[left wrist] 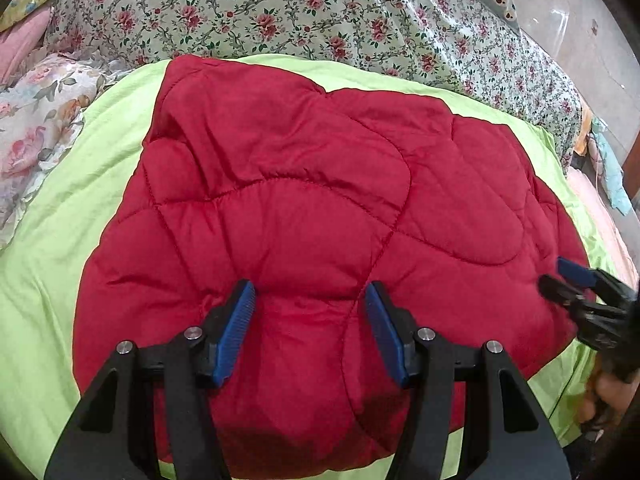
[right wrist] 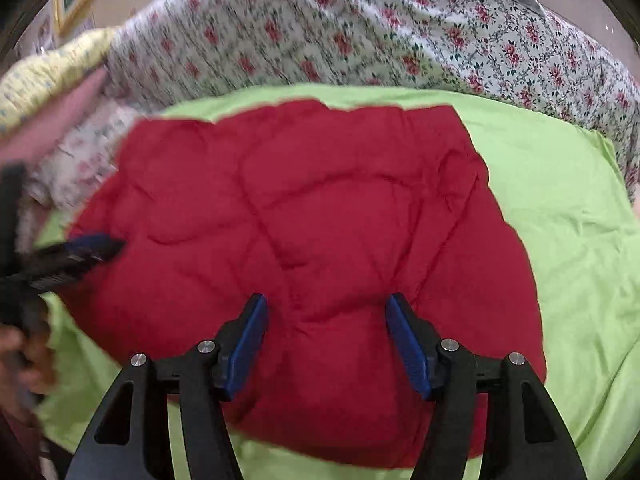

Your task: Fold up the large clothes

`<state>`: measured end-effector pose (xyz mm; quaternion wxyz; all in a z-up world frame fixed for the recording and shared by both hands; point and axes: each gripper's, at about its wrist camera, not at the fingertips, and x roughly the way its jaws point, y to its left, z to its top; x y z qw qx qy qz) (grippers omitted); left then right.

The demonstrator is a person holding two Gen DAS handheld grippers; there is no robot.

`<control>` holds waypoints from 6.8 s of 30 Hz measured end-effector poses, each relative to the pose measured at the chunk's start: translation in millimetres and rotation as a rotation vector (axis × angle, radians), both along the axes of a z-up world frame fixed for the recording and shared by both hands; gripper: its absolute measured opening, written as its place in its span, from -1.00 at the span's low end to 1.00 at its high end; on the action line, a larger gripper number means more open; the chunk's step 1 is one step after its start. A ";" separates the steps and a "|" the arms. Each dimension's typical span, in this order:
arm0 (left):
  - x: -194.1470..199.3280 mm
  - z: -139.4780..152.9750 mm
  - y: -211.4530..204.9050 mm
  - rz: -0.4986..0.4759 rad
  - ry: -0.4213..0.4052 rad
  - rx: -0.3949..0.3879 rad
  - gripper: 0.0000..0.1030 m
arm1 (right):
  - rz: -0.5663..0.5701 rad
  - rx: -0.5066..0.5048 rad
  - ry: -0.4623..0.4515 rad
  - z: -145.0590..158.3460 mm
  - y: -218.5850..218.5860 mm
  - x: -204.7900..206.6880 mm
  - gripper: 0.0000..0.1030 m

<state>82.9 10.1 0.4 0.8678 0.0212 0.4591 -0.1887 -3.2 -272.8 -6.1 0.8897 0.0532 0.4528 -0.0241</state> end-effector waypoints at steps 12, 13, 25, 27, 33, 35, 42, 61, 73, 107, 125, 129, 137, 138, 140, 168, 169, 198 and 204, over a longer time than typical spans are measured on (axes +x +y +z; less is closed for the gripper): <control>-40.1 16.8 -1.6 0.053 0.018 0.021 0.23 | -0.057 0.026 -0.016 -11.1 -9.5 -2.1 0.24; -38.2 13.0 -2.3 0.062 0.022 0.032 0.23 | -0.057 0.026 -0.017 -10.8 -9.1 -2.2 0.24; -32.3 2.4 -8.6 0.074 0.015 0.087 0.26 | -0.075 0.040 -0.021 -8.7 -7.5 -8.0 0.29; -32.0 1.5 -7.8 0.071 0.016 0.086 0.26 | -0.081 0.039 -0.023 -8.0 -6.5 -9.9 0.29; -31.0 -1.2 -7.3 0.065 0.016 0.085 0.26 | -0.099 0.040 -0.039 -1.0 -2.5 -18.8 0.29; -31.2 -1.3 -6.9 0.065 0.015 0.083 0.26 | -0.091 0.050 -0.061 5.5 0.2 -24.1 0.29; -30.8 2.8 -4.1 0.062 0.025 0.065 0.26 | -0.047 0.068 -0.078 16.5 11.5 -29.1 0.29; 34.0 10.4 -15.0 0.125 0.035 0.123 0.36 | -0.028 0.088 0.007 -8.8 -15.6 39.9 0.31; 52.6 -4.7 -26.9 0.170 0.033 0.185 0.55 | -0.073 0.165 -0.051 -26.3 -50.9 48.0 0.30; -22.5 2.9 -21.7 0.265 -0.043 0.206 0.72 | -0.064 0.227 -0.160 -20.0 -63.5 30.6 0.30; -25.9 -5.3 -12.2 0.186 -0.076 0.125 0.75 | -0.023 -0.036 -0.231 1.2 9.2 -44.4 0.38; -28.0 -5.7 -10.1 0.147 -0.082 0.120 0.75 | -0.066 -0.131 -0.170 -6.4 25.3 -38.9 0.50; -29.2 -10.4 -6.9 0.080 -0.113 0.106 0.78 | -0.120 -0.139 -0.058 -16.3 24.8 -22.3 0.51; -29.9 -10.7 -6.1 0.071 -0.117 0.104 0.79 | -0.122 -0.137 -0.049 -16.1 23.9 -20.5 0.51; -30.9 -11.3 -3.8 0.062 -0.117 0.093 0.79 | -0.126 -0.131 -0.036 -17.2 22.3 -18.6 0.51; -12.3 -13.8 -11.2 0.126 -0.044 0.152 1.00 | -0.064 -0.028 -0.020 -18.8 4.0 -12.9 0.53; -10.6 -14.5 -11.8 0.124 -0.042 0.155 1.00 | -0.065 -0.028 -0.021 -22.8 3.0 -10.7 0.55; -6.3 -8.3 -9.1 0.105 0.002 0.159 1.00 | -0.063 -0.004 0.036 -19.2 -1.5 -1.7 0.68; -30.1 1.9 2.8 0.105 0.003 0.120 1.00 | -0.066 0.041 0.004 -3.7 1.9 -18.2 0.67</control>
